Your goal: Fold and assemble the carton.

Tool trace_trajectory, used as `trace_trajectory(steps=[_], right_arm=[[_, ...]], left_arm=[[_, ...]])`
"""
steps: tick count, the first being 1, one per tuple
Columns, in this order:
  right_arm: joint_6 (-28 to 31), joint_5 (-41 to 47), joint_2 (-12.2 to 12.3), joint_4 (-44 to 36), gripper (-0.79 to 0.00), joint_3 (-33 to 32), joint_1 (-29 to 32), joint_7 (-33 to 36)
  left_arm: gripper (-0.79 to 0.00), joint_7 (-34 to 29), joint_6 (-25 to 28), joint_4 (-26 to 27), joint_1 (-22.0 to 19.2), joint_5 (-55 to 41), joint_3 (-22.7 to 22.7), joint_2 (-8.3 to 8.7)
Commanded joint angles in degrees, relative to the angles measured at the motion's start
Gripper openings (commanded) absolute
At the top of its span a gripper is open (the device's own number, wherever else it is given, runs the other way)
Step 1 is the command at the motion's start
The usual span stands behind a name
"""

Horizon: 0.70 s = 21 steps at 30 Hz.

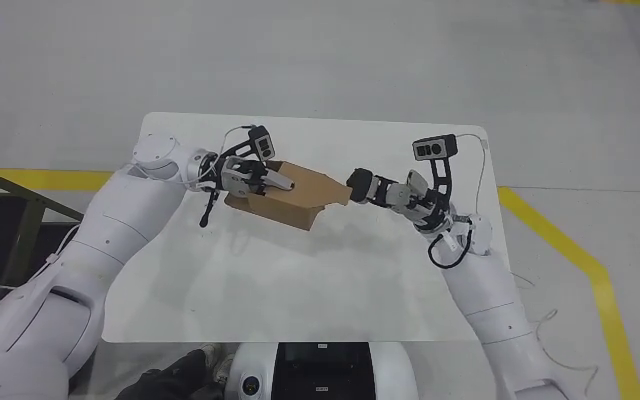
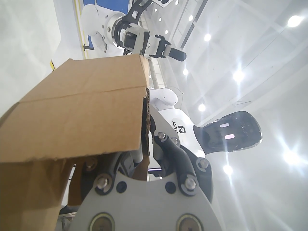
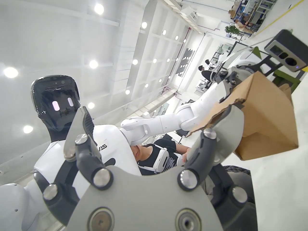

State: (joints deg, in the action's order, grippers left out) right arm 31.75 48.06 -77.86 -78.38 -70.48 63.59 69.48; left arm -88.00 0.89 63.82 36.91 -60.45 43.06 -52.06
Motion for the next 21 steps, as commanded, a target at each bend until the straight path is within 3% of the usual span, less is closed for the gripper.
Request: trace_trajectory(steps=[1,14,21], right_arm=[[0.8,-3.3,0.3,-0.3,0.000,-1.0,-0.2,-1.2],[9.8,-34.1,1.7,-0.5,0.000,-3.4,-4.5,-9.9],[20.8,-47.6,1.8,-0.9,0.000,-2.8,-4.6,-18.1]], left_arm=[[-0.785,0.0,-0.1,0.1,-0.1,0.2,-0.2,0.14],[-0.785,0.0,0.4,2.4,-0.7,1.7,-2.6,1.80],[-0.785,0.0,0.6,2.8,-1.5,1.3,-3.9,2.67]])
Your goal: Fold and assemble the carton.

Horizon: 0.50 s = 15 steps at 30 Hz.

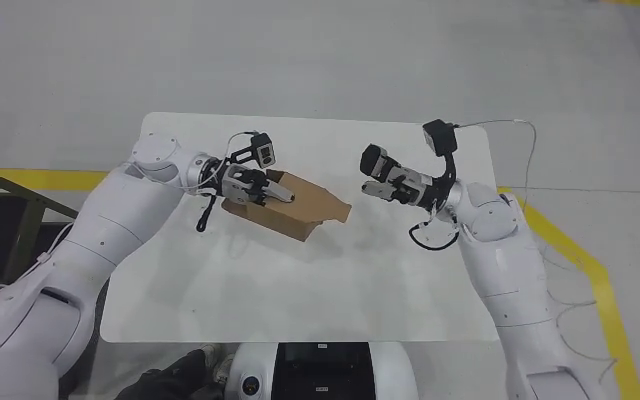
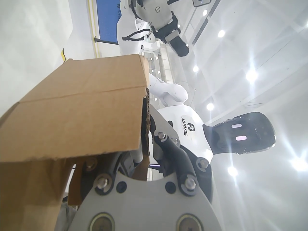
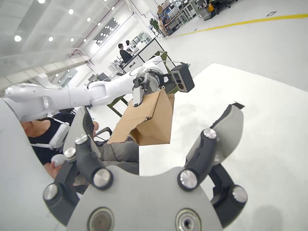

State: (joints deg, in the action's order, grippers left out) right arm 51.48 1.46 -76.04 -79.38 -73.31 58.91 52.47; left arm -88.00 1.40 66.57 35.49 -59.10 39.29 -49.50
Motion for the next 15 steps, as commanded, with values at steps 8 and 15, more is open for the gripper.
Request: trace_trajectory(steps=[8,15], right_arm=[[1.7,-1.7,0.0,0.2,0.000,0.2,0.3,-2.0],[1.4,-11.4,0.4,-4.6,0.000,1.7,1.7,-4.8]], left_arm=[[-0.785,0.0,0.6,0.1,-0.7,-0.6,-1.3,0.81],[-0.785,0.0,1.0,0.1,-1.3,-1.3,-2.4,1.07]])
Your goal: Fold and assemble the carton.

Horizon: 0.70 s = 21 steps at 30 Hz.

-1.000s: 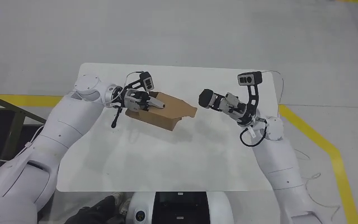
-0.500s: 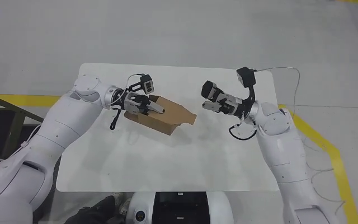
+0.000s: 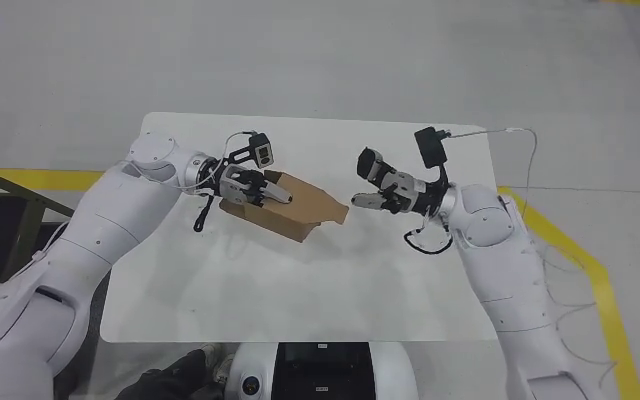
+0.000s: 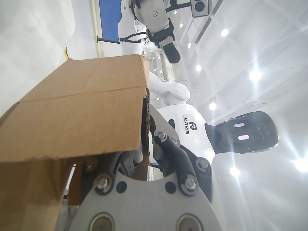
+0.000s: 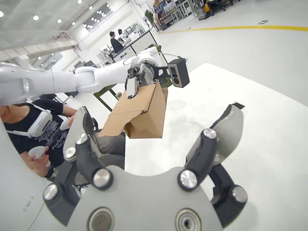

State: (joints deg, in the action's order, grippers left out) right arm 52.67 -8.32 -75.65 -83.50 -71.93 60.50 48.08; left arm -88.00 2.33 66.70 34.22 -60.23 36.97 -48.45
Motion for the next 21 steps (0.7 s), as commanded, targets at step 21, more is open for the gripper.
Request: trace_trajectory(steps=[21], right_arm=[[-0.5,-22.1,0.1,-1.7,0.000,5.6,1.7,-15.7]], left_arm=[[-0.785,0.0,0.7,0.7,-1.0,-2.9,-1.6,0.59]])
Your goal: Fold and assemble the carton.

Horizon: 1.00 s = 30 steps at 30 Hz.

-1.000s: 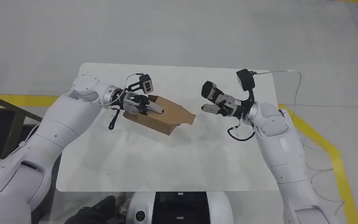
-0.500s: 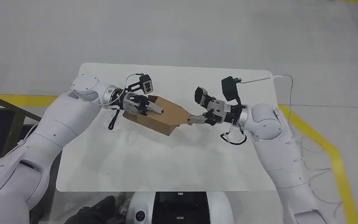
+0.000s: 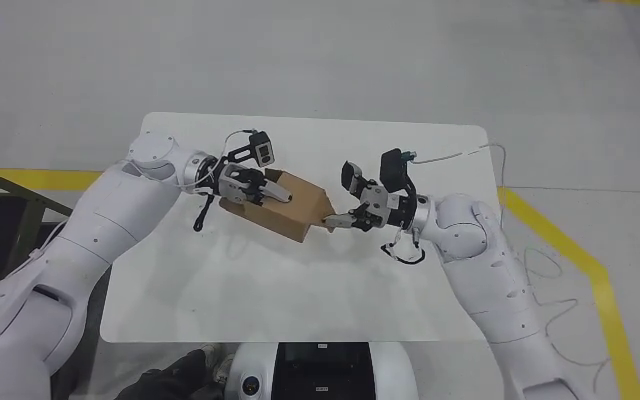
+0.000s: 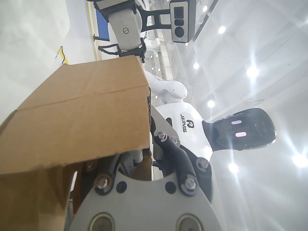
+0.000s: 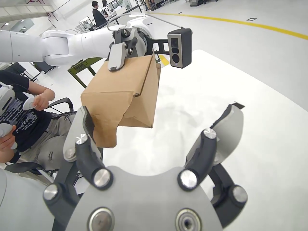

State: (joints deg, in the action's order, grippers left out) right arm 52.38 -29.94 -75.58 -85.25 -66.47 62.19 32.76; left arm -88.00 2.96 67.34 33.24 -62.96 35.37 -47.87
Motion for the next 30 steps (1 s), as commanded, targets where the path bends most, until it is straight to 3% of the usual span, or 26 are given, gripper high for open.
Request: trace_trajectory(steps=[1,30], right_arm=[[-0.5,-1.1,0.0,0.1,0.000,0.3,0.0,-0.9],[-6.8,-13.5,0.6,-2.7,0.000,3.7,0.4,-11.0]], left_arm=[[-0.785,0.0,0.0,0.1,0.0,-0.3,0.0,0.04],[-0.785,0.0,-2.0,2.2,-0.7,-4.3,-2.2,0.64]])
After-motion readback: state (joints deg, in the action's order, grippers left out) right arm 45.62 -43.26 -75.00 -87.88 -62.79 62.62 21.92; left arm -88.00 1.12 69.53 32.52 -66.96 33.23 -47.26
